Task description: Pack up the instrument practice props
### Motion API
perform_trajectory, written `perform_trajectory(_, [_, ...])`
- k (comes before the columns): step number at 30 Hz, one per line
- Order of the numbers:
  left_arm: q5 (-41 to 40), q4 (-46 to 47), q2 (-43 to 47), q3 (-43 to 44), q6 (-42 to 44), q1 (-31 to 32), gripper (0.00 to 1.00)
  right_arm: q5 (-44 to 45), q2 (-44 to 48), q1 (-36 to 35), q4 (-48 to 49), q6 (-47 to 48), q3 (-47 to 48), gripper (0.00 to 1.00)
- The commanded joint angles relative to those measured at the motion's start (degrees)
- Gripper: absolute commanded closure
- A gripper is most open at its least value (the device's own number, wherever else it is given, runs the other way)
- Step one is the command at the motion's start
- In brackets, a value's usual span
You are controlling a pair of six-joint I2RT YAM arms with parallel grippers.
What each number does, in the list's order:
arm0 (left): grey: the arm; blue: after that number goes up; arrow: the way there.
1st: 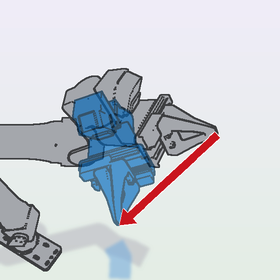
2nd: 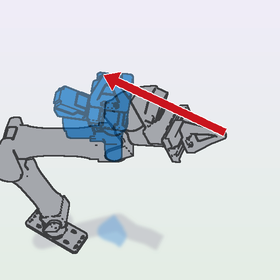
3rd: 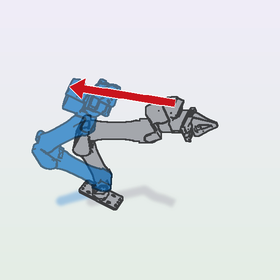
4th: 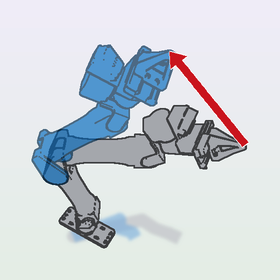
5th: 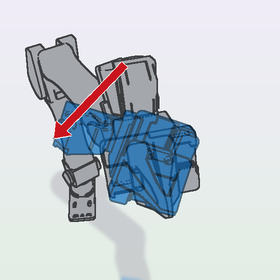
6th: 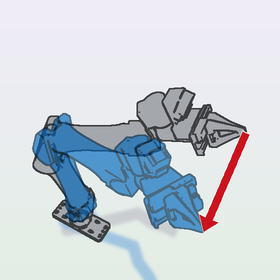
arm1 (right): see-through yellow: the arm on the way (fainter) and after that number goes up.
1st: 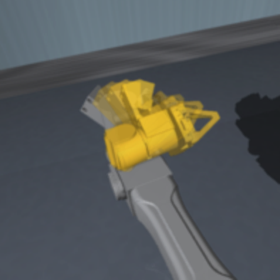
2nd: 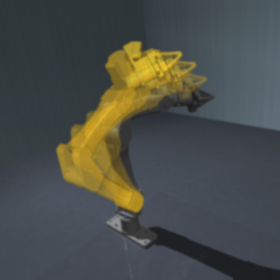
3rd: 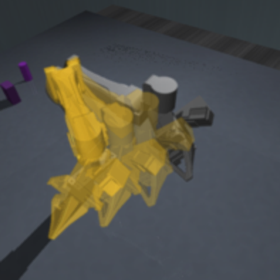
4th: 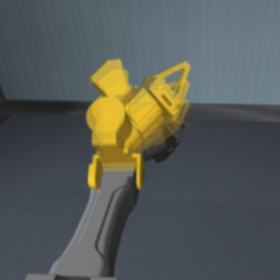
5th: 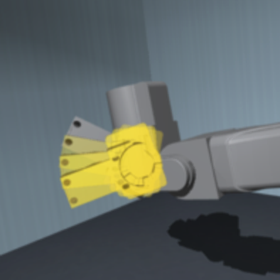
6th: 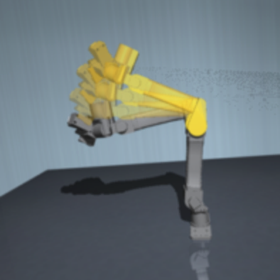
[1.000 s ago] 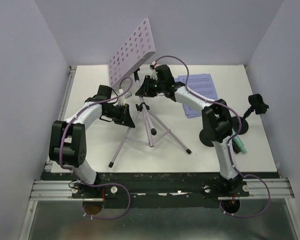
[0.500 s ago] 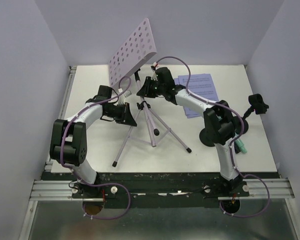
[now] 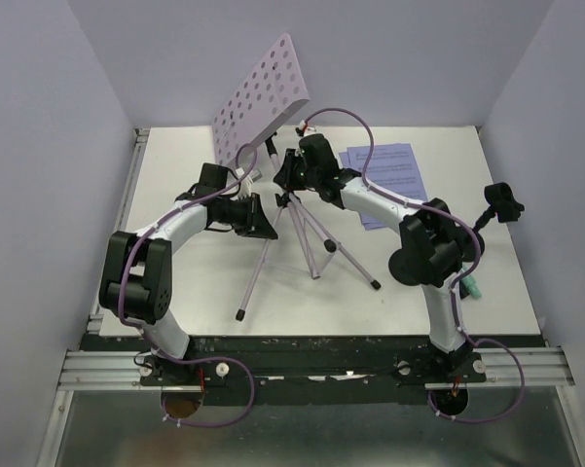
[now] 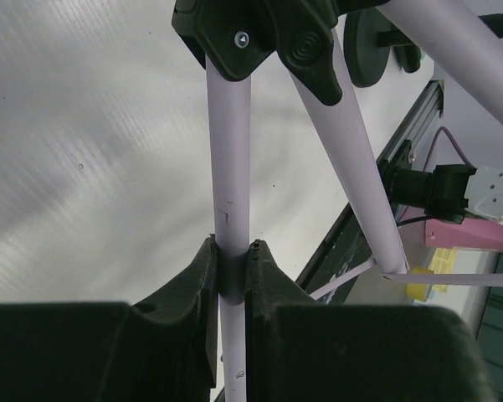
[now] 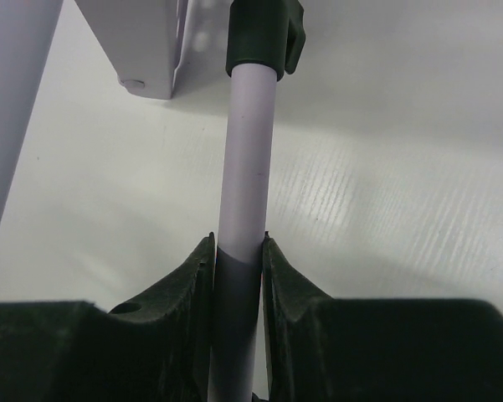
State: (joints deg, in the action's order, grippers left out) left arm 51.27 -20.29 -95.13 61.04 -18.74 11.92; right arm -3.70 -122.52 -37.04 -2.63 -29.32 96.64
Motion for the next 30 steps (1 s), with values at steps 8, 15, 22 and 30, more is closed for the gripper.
perform_trajectory(8, [6.8, 10.7, 8.6, 5.8, 4.3, -2.5, 1.0, -8.1, 1.1, -0.1, -2.6, 16.5, 0.0, 0.7])
perform_trajectory(15, [2.4, 1.8, 14.4, 0.1, 11.4, -4.3, 1.0, -19.3, 7.5, 2.1, -10.0, 17.8, 1.6, 0.18])
perform_trajectory(22, [1.4, 8.6, 14.4, -4.5, 8.9, -3.8, 1.0, -22.3, 13.7, 2.7, -19.4, 15.4, 1.0, 0.1])
perform_trajectory(30, [0.3, 9.9, 14.8, -5.0, 8.2, -3.5, 1.0, -30.7, 15.0, 4.6, -37.9, 17.0, 10.8, 0.11])
